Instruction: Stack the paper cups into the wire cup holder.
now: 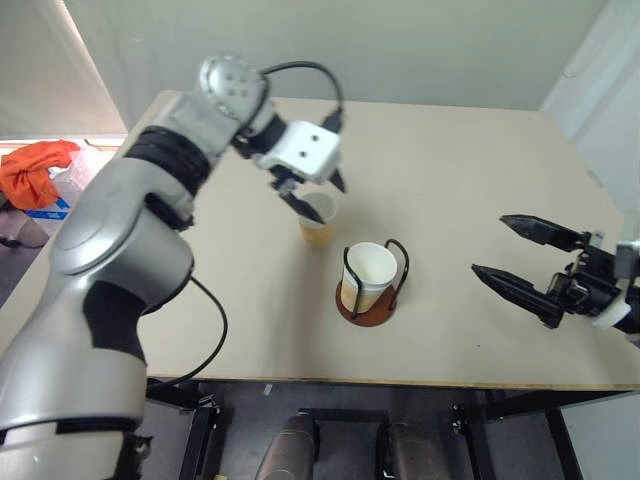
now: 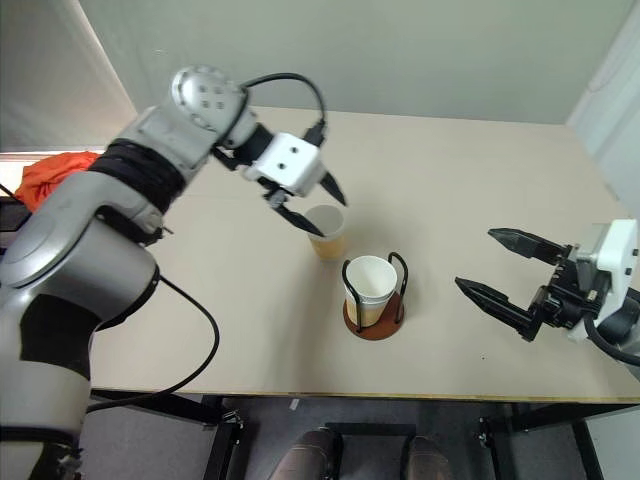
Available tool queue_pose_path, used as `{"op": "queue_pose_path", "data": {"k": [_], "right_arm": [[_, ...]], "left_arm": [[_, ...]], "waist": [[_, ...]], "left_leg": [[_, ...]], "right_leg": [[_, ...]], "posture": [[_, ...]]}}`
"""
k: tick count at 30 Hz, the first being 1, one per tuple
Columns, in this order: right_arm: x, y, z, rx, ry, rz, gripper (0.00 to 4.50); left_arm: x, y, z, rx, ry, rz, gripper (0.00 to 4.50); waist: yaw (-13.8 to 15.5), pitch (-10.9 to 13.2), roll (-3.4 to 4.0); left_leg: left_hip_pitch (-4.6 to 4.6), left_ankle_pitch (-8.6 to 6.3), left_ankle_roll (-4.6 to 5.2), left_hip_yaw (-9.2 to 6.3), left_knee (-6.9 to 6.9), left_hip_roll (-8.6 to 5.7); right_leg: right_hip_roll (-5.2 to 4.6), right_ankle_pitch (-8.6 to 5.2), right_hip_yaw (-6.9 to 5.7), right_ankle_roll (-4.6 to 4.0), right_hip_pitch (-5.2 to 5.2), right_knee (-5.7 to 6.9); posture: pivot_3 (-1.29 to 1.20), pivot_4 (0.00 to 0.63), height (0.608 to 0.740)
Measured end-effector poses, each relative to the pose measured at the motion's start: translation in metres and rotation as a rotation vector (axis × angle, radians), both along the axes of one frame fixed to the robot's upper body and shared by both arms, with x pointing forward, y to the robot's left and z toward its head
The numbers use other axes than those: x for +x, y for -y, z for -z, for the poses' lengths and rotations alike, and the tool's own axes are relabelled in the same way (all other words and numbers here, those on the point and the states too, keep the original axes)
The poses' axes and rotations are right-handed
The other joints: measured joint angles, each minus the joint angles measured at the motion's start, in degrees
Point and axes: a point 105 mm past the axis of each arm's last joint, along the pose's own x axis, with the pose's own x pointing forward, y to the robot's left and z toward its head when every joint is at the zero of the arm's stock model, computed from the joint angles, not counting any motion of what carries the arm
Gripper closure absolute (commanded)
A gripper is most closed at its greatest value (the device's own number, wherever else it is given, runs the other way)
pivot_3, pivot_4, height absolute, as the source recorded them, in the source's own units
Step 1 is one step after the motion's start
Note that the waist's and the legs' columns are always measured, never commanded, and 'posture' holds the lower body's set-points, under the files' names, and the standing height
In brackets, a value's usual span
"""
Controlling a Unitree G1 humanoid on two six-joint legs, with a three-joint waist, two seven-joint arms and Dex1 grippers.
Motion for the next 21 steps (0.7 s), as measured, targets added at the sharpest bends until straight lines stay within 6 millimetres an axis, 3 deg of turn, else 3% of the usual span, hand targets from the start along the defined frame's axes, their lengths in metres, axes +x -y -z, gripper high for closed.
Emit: {"op": "queue_pose_path", "data": {"k": [3, 7, 12, 19, 21], "right_arm": [[0.006, 0.0, 0.004, -0.003, -0.013, -0.008, 0.06], [0.009, -0.003, 0.005, -0.008, -0.014, -0.024, 0.06], [0.009, -0.003, 0.004, -0.008, -0.01, -0.031, 0.06], [0.003, -0.002, 0.006, -0.017, -0.016, -0.009, 0.06], [0.001, -0.001, 0.005, -0.014, -0.011, 0.0, 0.06]], "left_arm": [[0.007, -0.026, 0.002, -0.04, -0.023, -0.123, 1.3], [0.011, -0.033, 0.006, -0.056, -0.043, -0.178, 1.3], [0.016, -0.013, 0.032, -0.106, -0.124, -0.202, 1.3], [0.023, -0.003, 0.042, -0.086, -0.1, -0.237, 1.3], [0.026, -0.006, 0.051, -0.061, -0.094, -0.263, 1.64]], "waist": [[0.2, 0.0, 0.0], [1.1, 0.0, -0.01], [1.4, 0.0, -0.02], [1.1, 0.0, -0.01], [1.0, 0.0, -0.01]], "left_leg": [[-0.09, 0.04, 0.05, -0.05, 0.02, -0.03], [-0.22, 0.09, 0.16, -0.24, 0.03, -0.2], [-0.23, 0.11, 0.22, -0.13, 0.1, -0.34], [-0.1, 0.14, 0.25, 0.1, 0.07, -0.27], [-0.08, 0.15, 0.27, 0.14, 0.08, -0.26]], "right_leg": [[0.03, 0.01, 0.03, 0.04, -0.07, -0.02], [-0.05, 0.01, 0.05, 0.06, -0.07, -0.06], [-0.14, 0.07, 0.1, 0.17, -0.06, -0.05], [-0.07, 0.1, 0.18, 0.23, -0.07, 0.0], [-0.08, 0.11, 0.24, 0.26, -0.06, -0.01]], "posture": [[0.0, 0.15, 0.74], [0.0, 0.15, 0.74], [0.0, 0.15, 0.74], [0.0, 0.15, 0.74], [0.0, 0.15, 0.74]]}}
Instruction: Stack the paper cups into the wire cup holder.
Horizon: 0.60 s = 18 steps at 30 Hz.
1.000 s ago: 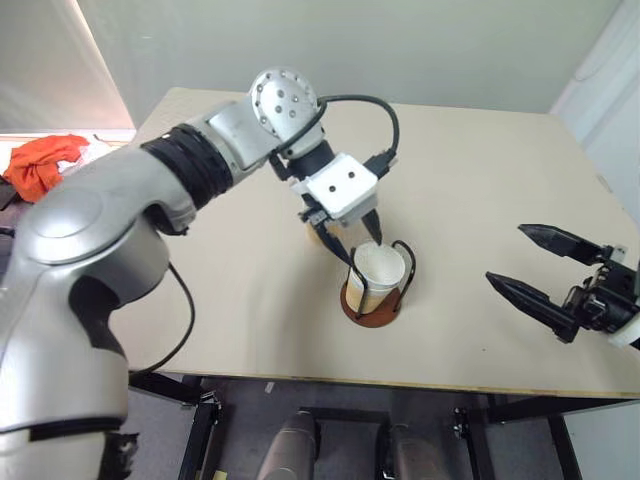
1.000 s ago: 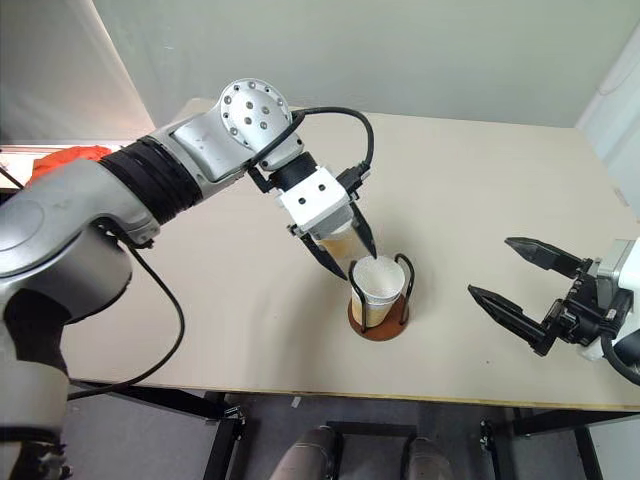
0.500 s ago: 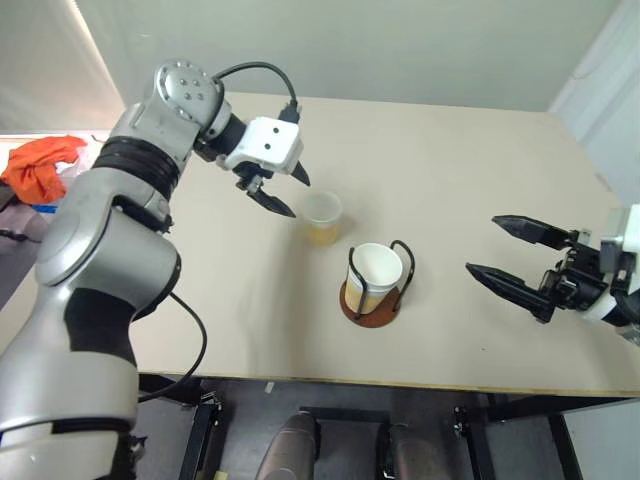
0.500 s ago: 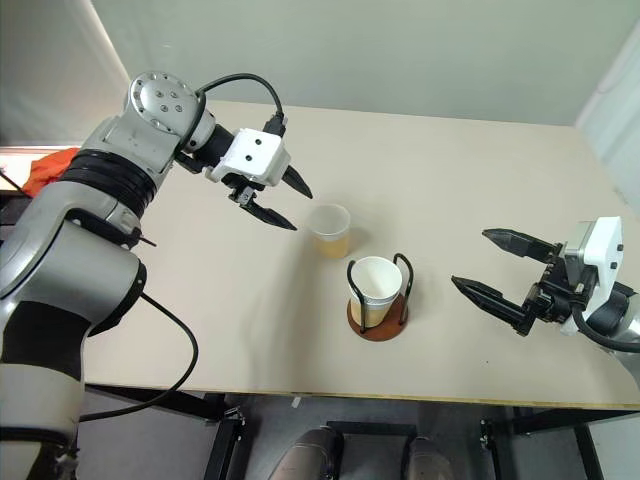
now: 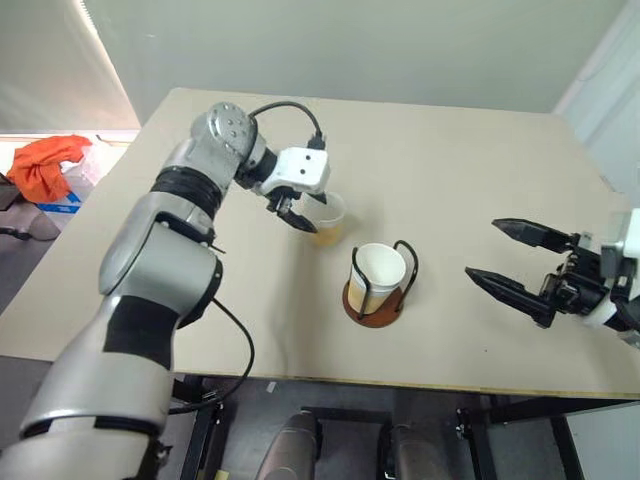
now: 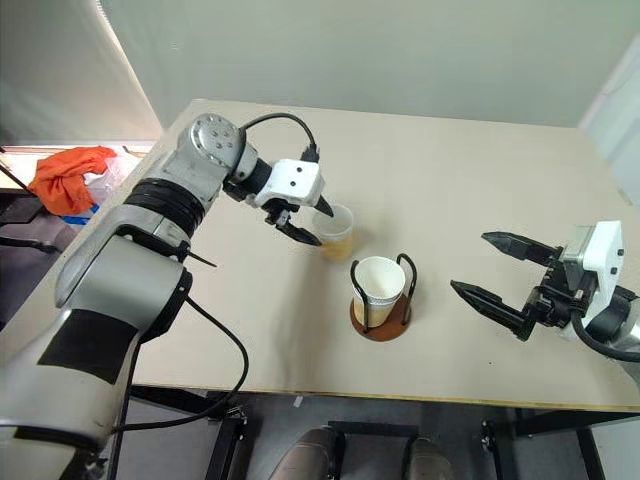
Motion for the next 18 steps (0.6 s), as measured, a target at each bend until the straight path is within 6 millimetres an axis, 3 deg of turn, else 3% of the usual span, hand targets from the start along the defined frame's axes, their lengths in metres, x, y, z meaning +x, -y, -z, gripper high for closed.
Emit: {"op": "queue_pose_path", "data": {"k": [2, 9, 18], "right_arm": [[-0.0022, 0.0003, 0.0007, -0.002, -0.004, 0.009, 0.06], [-0.0069, 0.0045, -0.0037, -0.005, 0.011, 0.048, 0.06], [-0.0109, 0.0036, 0.0007, -0.002, -0.019, 0.052, 0.06]], "left_arm": [[0.0028, -0.0029, 0.007, 0.025, 0.009, -0.023, 2.1], [0.0054, -0.003, 0.0103, 0.041, 0.024, -0.037, 4.47], [0.0054, -0.0018, 0.0104, 0.029, 0.016, -0.041, 4.47]], "waist": [[-0.1, 0.0, 0.0], [-0.1, 0.0, -0.01], [-0.1, 0.0, -0.01]], "left_leg": [[0.0, 0.02, 0.04, 0.02, 0.02, 0.0], [-0.02, 0.08, 0.15, 0.05, 0.03, -0.13], [-0.01, 0.13, 0.29, 0.15, 0.03, -0.3]], "right_leg": [[0.0, 0.02, 0.05, 0.03, -0.01, -0.02], [0.0, 0.05, 0.22, 0.11, -0.01, -0.04], [0.03, -0.08, 0.71, 0.44, -0.02, -0.03]], "posture": [[0.0, 0.15, 0.74], [0.0, 0.15, 0.74], [0.0, 0.15, 0.74]]}}
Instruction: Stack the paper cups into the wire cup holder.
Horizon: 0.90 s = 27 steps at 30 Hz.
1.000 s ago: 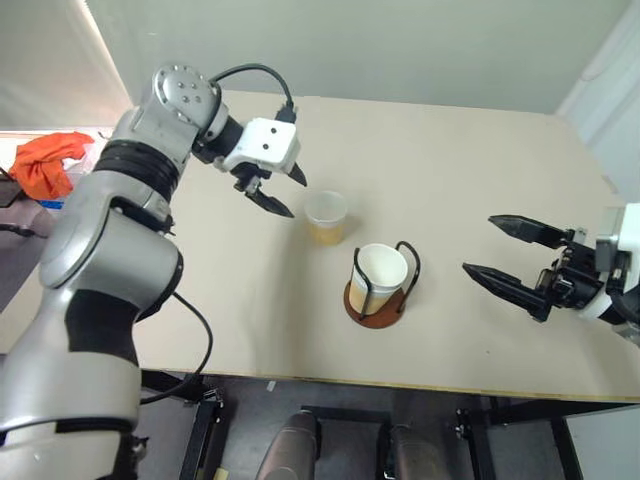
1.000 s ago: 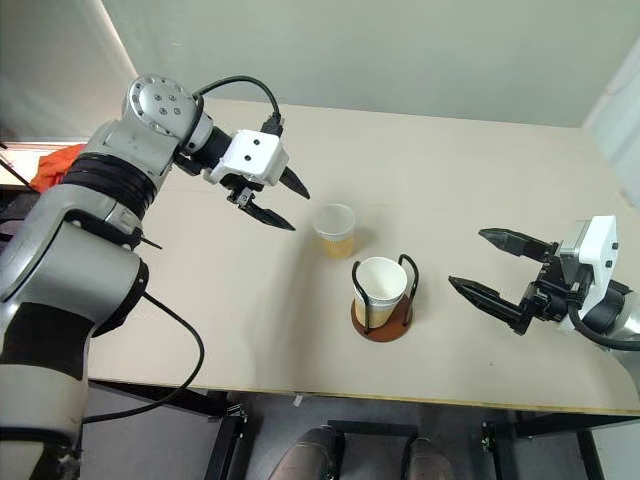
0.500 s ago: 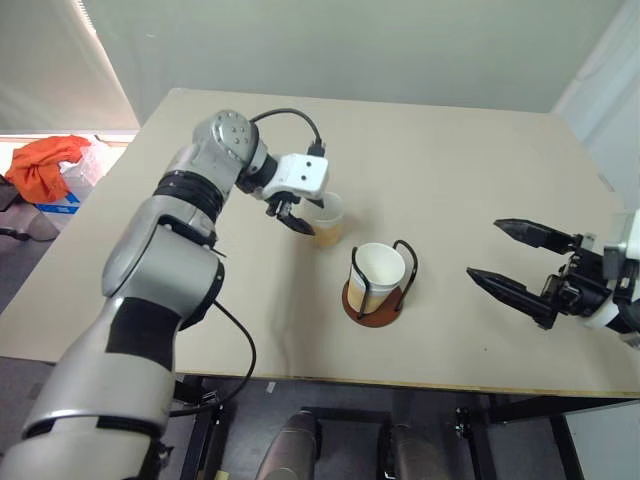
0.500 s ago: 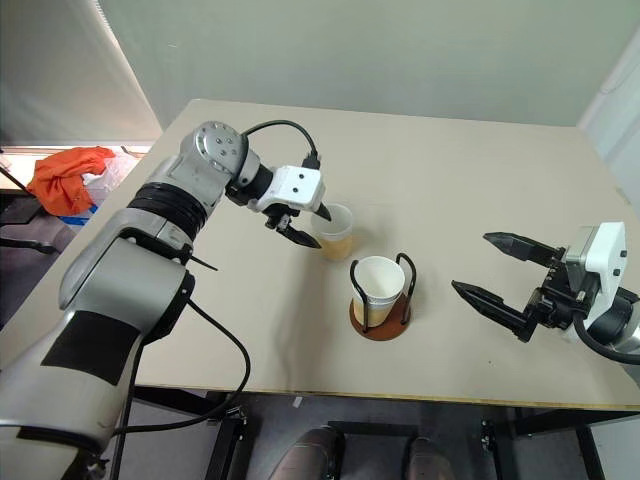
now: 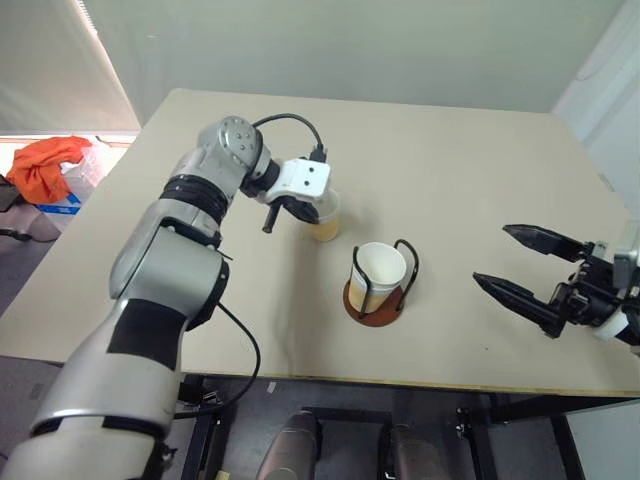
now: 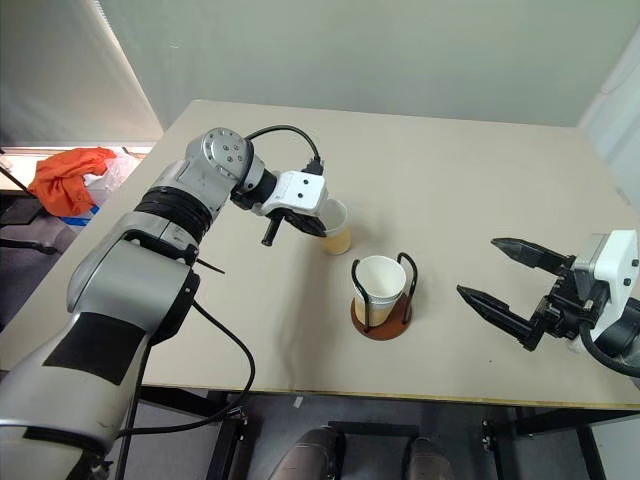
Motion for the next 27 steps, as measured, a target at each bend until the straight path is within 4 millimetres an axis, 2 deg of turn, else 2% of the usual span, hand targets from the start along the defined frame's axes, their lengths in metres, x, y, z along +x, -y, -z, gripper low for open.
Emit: {"op": "queue_pose_path", "data": {"k": [5, 8, 11, 12, 14, 15, 17, 22, 27], "right_arm": [[0.0, 0.001, 0.0, -0.02, -0.005, -0.002, 0.06], [0.0, 0.002, -0.001, -0.028, -0.008, -0.005, 0.06], [0.0, 0.003, 0.0, -0.035, -0.017, -0.017, 0.06], [-0.001, 0.003, 0.001, -0.035, -0.023, -0.023, 0.06], [-0.002, 0.003, 0.004, -0.037, -0.038, -0.025, 0.06], [-0.004, 0.004, 0.008, -0.04, -0.055, -0.027, 0.06], [-0.009, 0.006, 0.013, -0.045, -0.088, -0.026, 0.06], [-0.023, 0.016, 0.029, -0.065, -0.185, -0.005, 0.06], [-0.042, 0.029, 0.032, -0.064, -0.219, 0.048, 0.06]], "left_arm": [[-0.008, 0.001, -0.005, -0.044, -0.062, 0.035, 4.47], [-0.014, 0.005, -0.018, -0.103, -0.099, 0.08, 4.47], [-0.016, 0.017, -0.051, -0.194, -0.027, 0.133, 4.47], [-0.021, 0.023, -0.067, -0.223, 0.017, 0.18, 4.47], [-0.03, 0.031, -0.086, -0.255, 0.063, 0.256, 4.47], [-0.042, 0.035, -0.097, -0.268, 0.078, 0.329, 4.47], [-0.062, 0.041, -0.108, -0.284, 0.074, 0.438, 4.47], [-0.097, 0.056, -0.102, -0.269, -0.013, 0.628, 4.47], [-0.11, 0.058, -0.098, -0.222, -0.044, 0.697, 4.47]], "waist": [[0.0, 0.0, 0.0], [0.0, 0.0, -0.01], [0.0, 0.0, -0.01], [0.0, 0.0, -0.01], [-0.1, 0.0, -0.01], [-0.2, 0.0, 0.0], [-0.2, 0.0, 0.02], [-0.1, -0.1, 0.05], [-0.4, -0.1, 0.07]], "left_leg": [[0.01, -0.08, 0.22, 0.36, 0.01, -0.08], [-0.03, -0.1, 0.31, 0.49, 0.04, -0.11], [-0.08, -0.15, 0.39, 0.55, 0.06, -0.11], [-0.07, -0.17, 0.41, 0.6, 0.05, -0.11], [-0.05, -0.23, 0.4, 0.63, 0.05, -0.08], [-0.09, -0.26, 0.38, 0.69, 0.04, -0.05], [-0.05, -0.31, 0.35, 0.75, 0.05, -0.01], [-0.04, -0.46, 0.38, 0.76, 0.2, 0.0], [0.04, -0.75, 0.42, 0.83, 0.36, 0.04]], "right_leg": [[-0.04, 0.06, 0.4, 0.17, -0.07, -0.03], [-0.06, 0.1, 0.48, 0.3, -0.13, -0.06], [-0.1, 0.12, 0.54, 0.35, -0.18, -0.08], [-0.12, 0.14, 0.57, 0.39, -0.19, -0.07], [-0.13, 0.15, 0.58, 0.4, -0.2, -0.04], [-0.11, 0.15, 0.57, 0.41, -0.26, -0.03], [-0.12, 0.14, 0.57, 0.42, -0.27, -0.01], [-0.16, 0.1, 0.57, 0.44, -0.2, -0.02], [-0.14, -0.11, 0.56, 0.15, -0.11, -0.04]], "posture": [[0.0, 0.15, 0.74], [0.0, 0.15, 0.74], [0.0, 0.15, 0.74], [0.0, 0.15, 0.74], [0.0, 0.15, 0.74], [0.0, 0.15, 0.74], [0.0, 0.15, 0.74], [0.0, 0.15, 0.74], [0.0, 0.15, 0.74]]}}
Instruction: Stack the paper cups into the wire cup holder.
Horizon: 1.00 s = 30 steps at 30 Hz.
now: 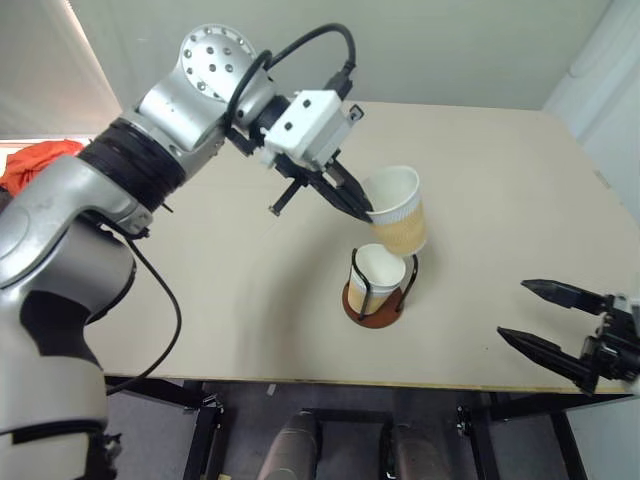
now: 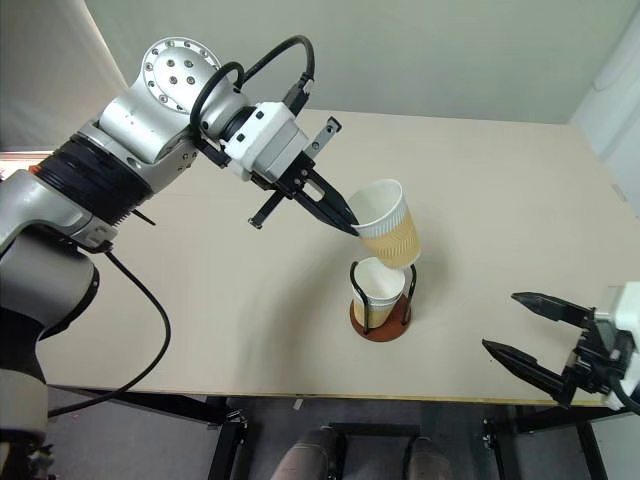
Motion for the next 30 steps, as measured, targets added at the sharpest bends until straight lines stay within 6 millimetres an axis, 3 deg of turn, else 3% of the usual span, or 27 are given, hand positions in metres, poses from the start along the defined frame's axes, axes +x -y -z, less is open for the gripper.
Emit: {"op": "queue_pose_path", "data": {"k": [8, 14, 24, 30], "right_arm": [[-0.016, 0.013, 0.005, -0.082, -0.05, 0.05, 0.06], [-0.013, 0.013, 0.001, -0.1, -0.022, 0.049, 0.06], [-0.01, 0.012, 0.001, -0.099, -0.008, 0.045, 0.06], [-0.007, 0.01, 0.001, -0.098, 0.002, 0.04, 0.06]], "left_arm": [[0.001, 0.0, 0.012, 0.057, 0.005, 0.026, 4.47], [0.003, -0.001, 0.012, 0.08, 0.034, 0.028, 4.47], [0.004, -0.012, 0.031, 0.165, 0.0, 0.011, 4.47], [0.006, -0.006, 0.038, 0.196, 0.025, 0.037, 4.47]], "waist": [[-0.4, 0.0, 0.0], [-0.5, 0.0, 0.01], [-0.4, 0.0, 0.01], [-0.2, 0.0, 0.01]], "left_leg": [[0.05, -0.05, 0.13, -0.02, 0.21, 0.0], [0.03, -0.01, 0.1, -0.05, 0.18, 0.01], [-0.04, -0.15, -0.01, -0.08, 0.19, 0.0], [-0.04, -0.15, -0.01, -0.09, 0.21, -0.01]], "right_leg": [[0.02, -0.11, 0.01, -0.45, 0.13, 0.03], [0.05, -0.14, -0.01, -0.42, 0.12, 0.03], [0.03, -0.28, -0.01, -0.32, 0.12, 0.01], [0.02, -0.28, -0.01, -0.32, 0.13, 0.0]], "posture": [[0.0, 0.15, 0.74], [0.0, 0.15, 0.74], [0.0, 0.15, 0.74], [0.0, 0.15, 0.74]]}}
